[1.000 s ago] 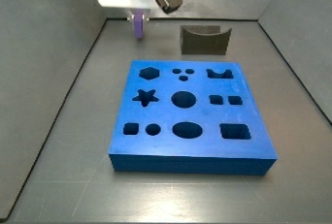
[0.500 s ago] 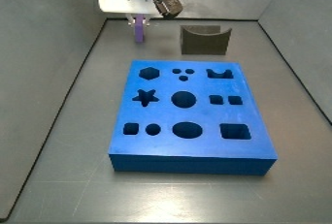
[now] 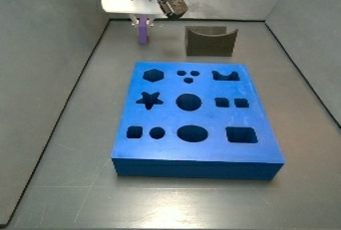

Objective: Pick up the double-square object. Move up. Rotate the double-square object. Place the double-square object on the fixture. Regrasp the double-square object. Move to above the board. Insert the double-square object.
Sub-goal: Rotate the double-square object.

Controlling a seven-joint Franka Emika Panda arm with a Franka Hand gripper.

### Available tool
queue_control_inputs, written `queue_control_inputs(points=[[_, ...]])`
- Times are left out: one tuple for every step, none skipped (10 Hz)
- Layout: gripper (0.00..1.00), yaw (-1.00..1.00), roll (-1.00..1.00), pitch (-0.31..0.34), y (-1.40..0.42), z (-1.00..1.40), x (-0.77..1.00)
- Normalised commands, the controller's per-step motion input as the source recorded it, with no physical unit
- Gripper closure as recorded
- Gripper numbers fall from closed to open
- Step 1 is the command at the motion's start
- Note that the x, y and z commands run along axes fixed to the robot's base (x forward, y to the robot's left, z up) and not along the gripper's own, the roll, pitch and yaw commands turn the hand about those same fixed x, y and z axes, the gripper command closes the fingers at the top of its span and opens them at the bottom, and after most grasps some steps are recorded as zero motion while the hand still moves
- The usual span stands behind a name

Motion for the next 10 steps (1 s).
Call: queue_control_inputs(points=[[1.0,0.03,-0.05,-0.004,0.0,-0.22,0.03],[1.0,0.03,-0.05,-0.004,0.0,-0.22,0.03],[1.0,0.03,-0.05,-0.004,0.0,-0.22,0.03],[1.0,0.03,-0.05,-0.004,0.0,-0.22,0.03],[0.0,0.0,0.0,0.0,0.0,0.0,0.0],[0.0,0.0,0.0,0.0,0.0,1.0,0.0],[0.0,0.0,0.0,0.013,0.0,1.0,-0.01],[0.0,-0.01,0.0,0.044,0.0,1.0,-0.02],[0.0,-0.01,0.01,0.059,0.0,1.0,-0.02],[0.0,-0.01,0.01,0.066,0.01,1.0,-0.02]])
